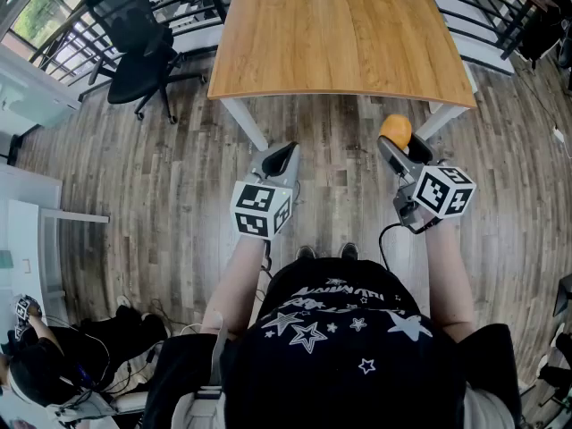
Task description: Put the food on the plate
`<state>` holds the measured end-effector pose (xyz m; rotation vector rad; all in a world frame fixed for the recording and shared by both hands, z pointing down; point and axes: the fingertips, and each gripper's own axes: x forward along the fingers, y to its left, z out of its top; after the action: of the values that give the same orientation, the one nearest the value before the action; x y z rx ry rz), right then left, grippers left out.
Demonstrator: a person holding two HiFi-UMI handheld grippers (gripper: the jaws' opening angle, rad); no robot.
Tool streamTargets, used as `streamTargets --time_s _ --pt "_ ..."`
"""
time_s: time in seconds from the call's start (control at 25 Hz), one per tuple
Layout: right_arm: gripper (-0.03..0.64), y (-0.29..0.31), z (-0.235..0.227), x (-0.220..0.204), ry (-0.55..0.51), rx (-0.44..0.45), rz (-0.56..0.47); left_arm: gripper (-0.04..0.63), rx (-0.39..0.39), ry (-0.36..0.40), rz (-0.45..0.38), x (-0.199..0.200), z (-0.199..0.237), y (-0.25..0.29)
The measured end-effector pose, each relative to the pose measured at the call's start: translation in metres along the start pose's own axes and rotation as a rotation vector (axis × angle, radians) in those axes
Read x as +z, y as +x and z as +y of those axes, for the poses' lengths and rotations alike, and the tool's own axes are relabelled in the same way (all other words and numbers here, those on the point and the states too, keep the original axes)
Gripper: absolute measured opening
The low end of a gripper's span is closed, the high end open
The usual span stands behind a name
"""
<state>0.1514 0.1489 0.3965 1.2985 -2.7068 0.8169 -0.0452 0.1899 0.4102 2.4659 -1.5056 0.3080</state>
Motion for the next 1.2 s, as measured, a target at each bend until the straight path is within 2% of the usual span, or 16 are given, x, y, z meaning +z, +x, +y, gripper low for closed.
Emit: streamTargets --time_s 0.44,0.72,0.92,1.2 --pt "0.327 -0.005 -0.022 -0.011 0.027 0.026 0.032 0.002 0.015 0.054 0.054 -0.016 -0.02 0.013" --pt "0.327 -0.008 -0.034 -0.016 0.025 0.025 0.059 0.002 0.036 0.029 0.071 -0.021 -0.028 0.019" --pt "0.327 -0.016 -0.057 -0.013 0.034 0.038 0.071 0.002 0.084 -0.023 0.055 -0.017 -0.028 0.028" --pt "0.327 -0.027 -0.086 -0.019 0.061 0.083 0.078 0.002 0.123 -0.015 0.052 -0.025 -0.048 0.038"
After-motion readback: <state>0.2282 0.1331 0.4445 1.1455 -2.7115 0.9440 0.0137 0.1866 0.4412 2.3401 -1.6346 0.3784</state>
